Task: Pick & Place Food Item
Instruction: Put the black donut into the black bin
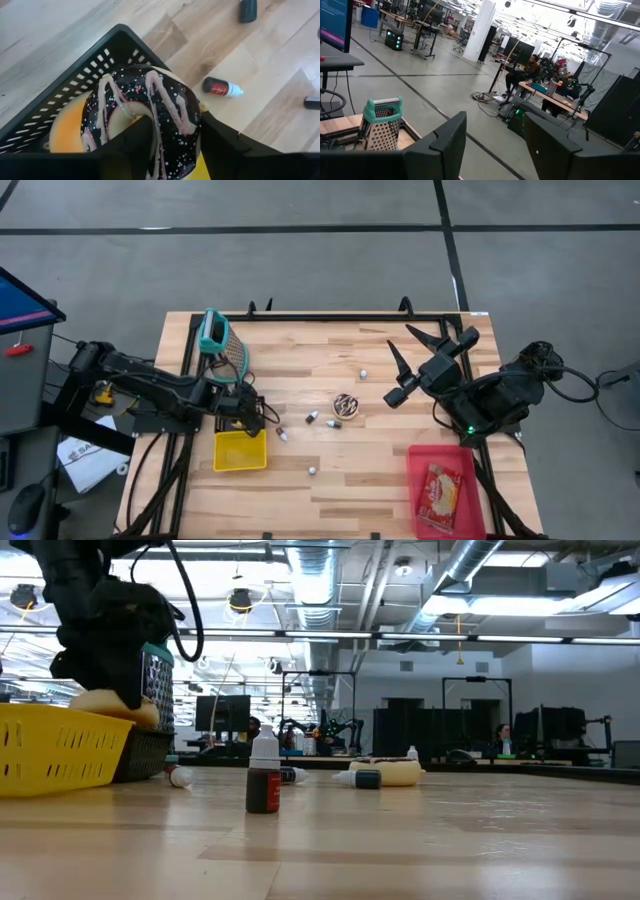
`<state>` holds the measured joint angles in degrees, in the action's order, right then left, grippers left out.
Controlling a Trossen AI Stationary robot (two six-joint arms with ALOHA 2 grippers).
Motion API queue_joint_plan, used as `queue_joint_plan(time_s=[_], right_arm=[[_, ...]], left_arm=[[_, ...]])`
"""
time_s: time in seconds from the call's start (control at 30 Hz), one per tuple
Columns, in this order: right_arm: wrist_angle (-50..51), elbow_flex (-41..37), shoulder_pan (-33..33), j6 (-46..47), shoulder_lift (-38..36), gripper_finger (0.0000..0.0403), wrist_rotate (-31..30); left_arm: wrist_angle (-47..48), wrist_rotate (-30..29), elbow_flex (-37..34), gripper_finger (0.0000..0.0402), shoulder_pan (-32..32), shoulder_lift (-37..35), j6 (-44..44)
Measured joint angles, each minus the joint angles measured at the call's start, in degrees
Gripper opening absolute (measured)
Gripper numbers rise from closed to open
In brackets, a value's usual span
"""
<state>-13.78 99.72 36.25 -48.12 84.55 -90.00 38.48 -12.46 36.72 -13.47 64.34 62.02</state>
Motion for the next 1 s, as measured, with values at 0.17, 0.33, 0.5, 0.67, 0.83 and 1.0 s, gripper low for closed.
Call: queue_joint_plan(time_s=[0.17,0.33,0.5,0.67,0.83,1.0], right_arm=[[0.0,0.0,0.0,0.0,0.0,0.0187,0.0],[0.01,0.0,0.0,0.15,0.0,0.0187,0.0],[0.0,0.0,0.0,0.15,0.0,0.0187,0.0],[-0.04,0.0,0.0,0.15,0.0,0.0187,0.0],[-0.11,0.0,-0.16,0.15,0.0,0.0187,0.0],[-0.09,0.0,-0.72,0.15,0.0,0.0187,0.0]], left_arm=[[0.25,-0.03,-1.67,0.0164,0.36,0.0,-0.17],[-0.51,-0.67,-2.07,0.0185,0.37,0.0,-2.88],[-1.18,-0.66,-2.05,0.0211,0.37,-0.28,-3.15],[-1.87,2.66,-1.06,0.0228,0.37,-1.71,-3.26],[-15.39,-0.07,1.91,0.0225,0.31,-7.4,-12.18],[-31.32,-2.78,4.32,0.0215,2.77,-5.7,-32.22]])
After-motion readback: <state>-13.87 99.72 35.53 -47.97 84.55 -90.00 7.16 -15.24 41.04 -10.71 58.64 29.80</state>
